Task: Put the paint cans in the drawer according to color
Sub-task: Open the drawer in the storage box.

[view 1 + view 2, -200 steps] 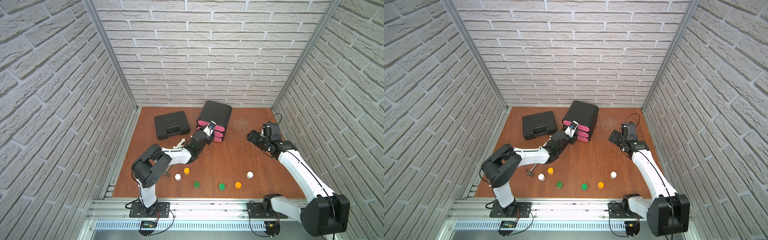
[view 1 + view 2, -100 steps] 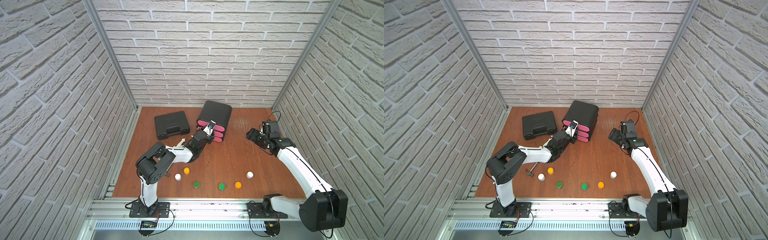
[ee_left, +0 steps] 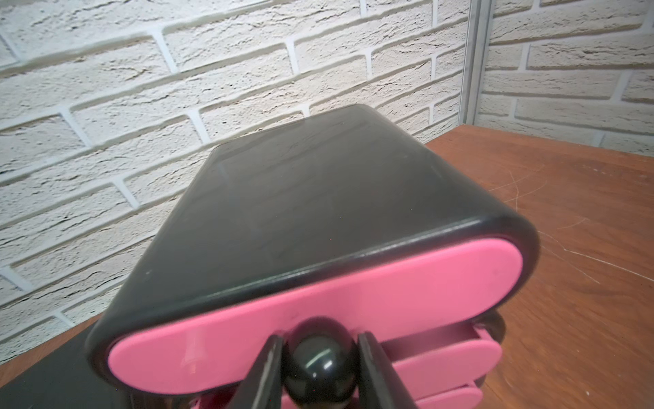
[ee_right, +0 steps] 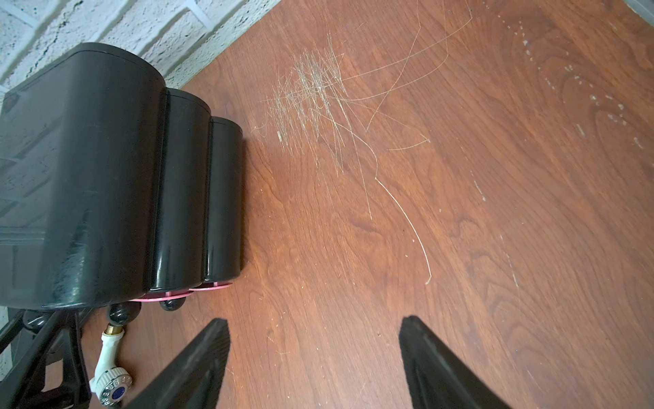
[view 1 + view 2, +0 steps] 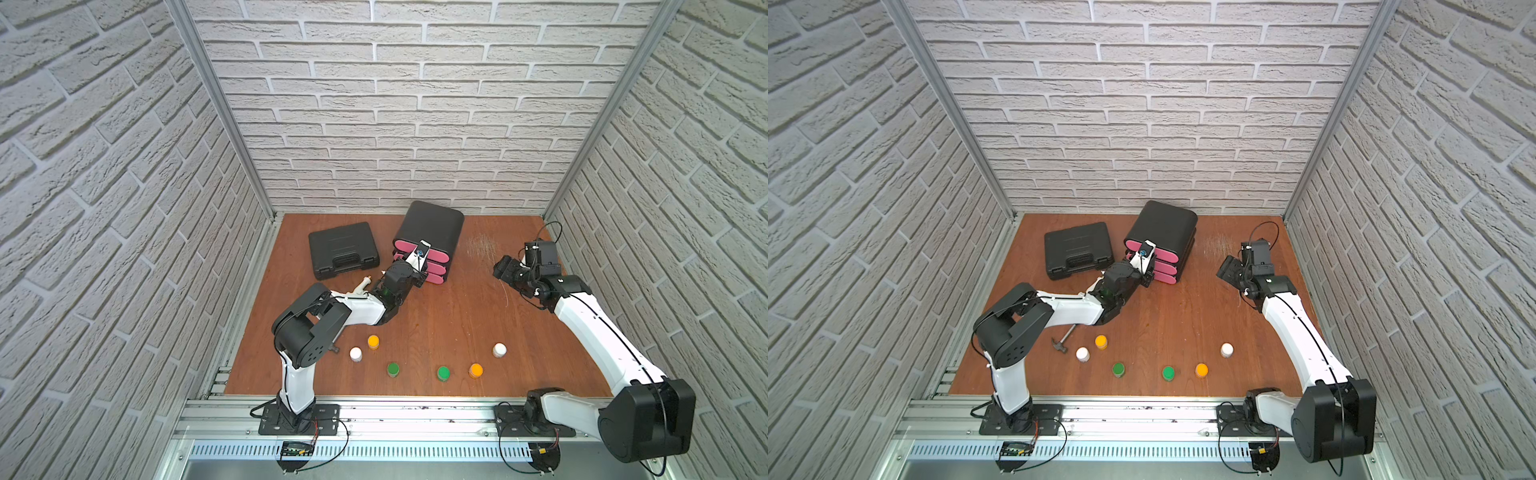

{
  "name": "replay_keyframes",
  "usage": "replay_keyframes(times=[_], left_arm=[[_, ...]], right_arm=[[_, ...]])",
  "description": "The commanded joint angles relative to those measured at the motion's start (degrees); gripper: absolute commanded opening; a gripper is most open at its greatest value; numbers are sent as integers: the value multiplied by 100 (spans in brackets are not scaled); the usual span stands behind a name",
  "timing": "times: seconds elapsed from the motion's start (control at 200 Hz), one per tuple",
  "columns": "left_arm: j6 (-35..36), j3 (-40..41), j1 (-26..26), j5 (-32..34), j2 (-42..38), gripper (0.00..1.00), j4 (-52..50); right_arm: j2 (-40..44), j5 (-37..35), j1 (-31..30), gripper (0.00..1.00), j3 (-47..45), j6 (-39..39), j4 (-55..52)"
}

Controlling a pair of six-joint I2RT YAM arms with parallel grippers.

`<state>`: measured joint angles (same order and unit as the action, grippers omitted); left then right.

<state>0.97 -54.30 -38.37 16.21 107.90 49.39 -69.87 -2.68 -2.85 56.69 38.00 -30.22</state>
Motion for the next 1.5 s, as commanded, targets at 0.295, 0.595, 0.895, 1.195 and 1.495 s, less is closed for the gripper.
replay_keyframes(times=[0.295,0.595,0.895,1.195,1.495], left_arm=[[-28,642,73,-210,-463,21,963],[86,1183,-117,-206,-925,21,1095],[179,1407,-322,-56,-1162,21,1176],[237,1426,-361,103,-1270,54,1093],[69,1896,-404,-239,-2320,82,423]], right_arm=[[20,-119,-5,80,132,76,8],[50,-70,-10,80,123,58,-55],[94,4,-6,80,73,32,-124],[227,84,-6,80,-69,-10,-72],[583,-164,-7,83,57,-367,-274]])
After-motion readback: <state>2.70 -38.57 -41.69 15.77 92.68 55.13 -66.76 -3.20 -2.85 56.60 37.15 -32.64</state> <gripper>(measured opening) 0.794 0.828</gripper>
